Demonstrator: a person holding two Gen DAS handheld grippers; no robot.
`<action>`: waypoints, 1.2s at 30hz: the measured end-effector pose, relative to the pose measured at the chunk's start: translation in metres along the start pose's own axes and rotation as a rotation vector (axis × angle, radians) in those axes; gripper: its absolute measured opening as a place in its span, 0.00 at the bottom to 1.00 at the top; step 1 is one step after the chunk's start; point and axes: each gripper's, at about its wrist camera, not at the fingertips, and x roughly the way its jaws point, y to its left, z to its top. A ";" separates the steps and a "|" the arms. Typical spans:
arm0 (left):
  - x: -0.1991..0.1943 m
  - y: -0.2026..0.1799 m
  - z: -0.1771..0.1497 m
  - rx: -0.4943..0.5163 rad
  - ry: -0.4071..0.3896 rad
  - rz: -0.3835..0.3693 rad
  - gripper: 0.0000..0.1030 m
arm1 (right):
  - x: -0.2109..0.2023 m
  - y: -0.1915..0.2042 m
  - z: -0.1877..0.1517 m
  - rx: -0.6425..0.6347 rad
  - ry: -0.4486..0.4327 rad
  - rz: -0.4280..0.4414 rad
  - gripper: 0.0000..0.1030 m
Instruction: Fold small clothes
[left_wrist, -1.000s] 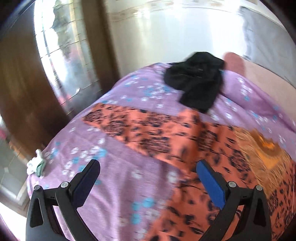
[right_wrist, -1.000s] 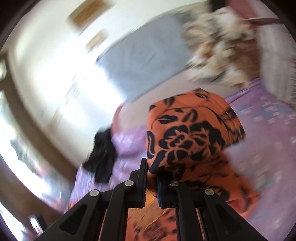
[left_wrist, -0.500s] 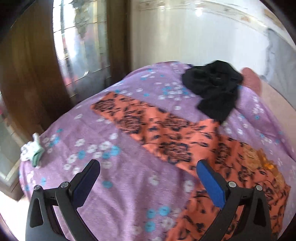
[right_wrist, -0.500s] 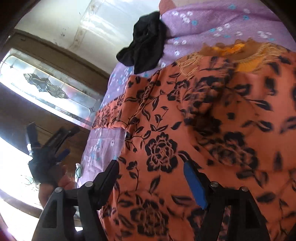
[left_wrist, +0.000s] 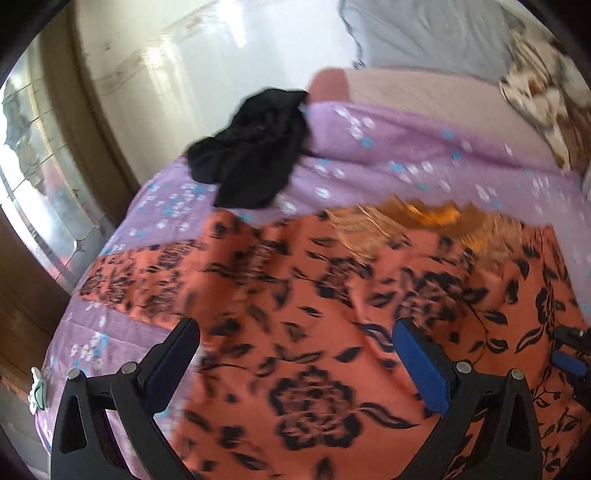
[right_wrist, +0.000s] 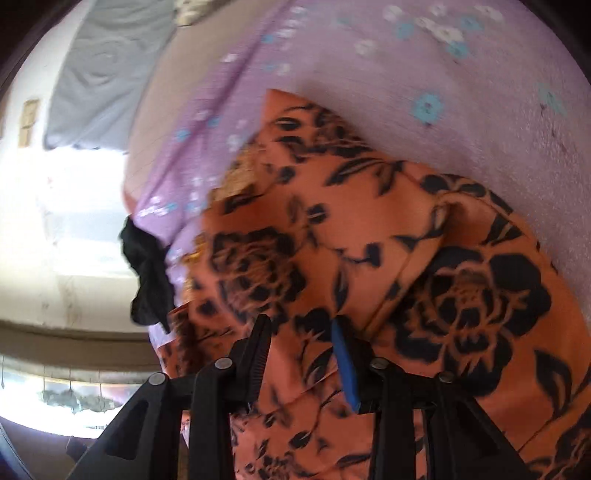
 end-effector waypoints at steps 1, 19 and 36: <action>0.004 -0.009 0.000 0.018 0.006 0.014 1.00 | 0.001 0.001 0.001 0.005 0.005 -0.007 0.34; 0.043 0.058 0.003 -0.080 0.140 0.511 1.00 | 0.001 0.010 -0.003 -0.037 0.031 -0.029 0.36; 0.039 0.174 -0.039 -0.457 0.271 0.306 1.00 | 0.064 0.108 -0.036 -0.259 0.115 0.237 0.38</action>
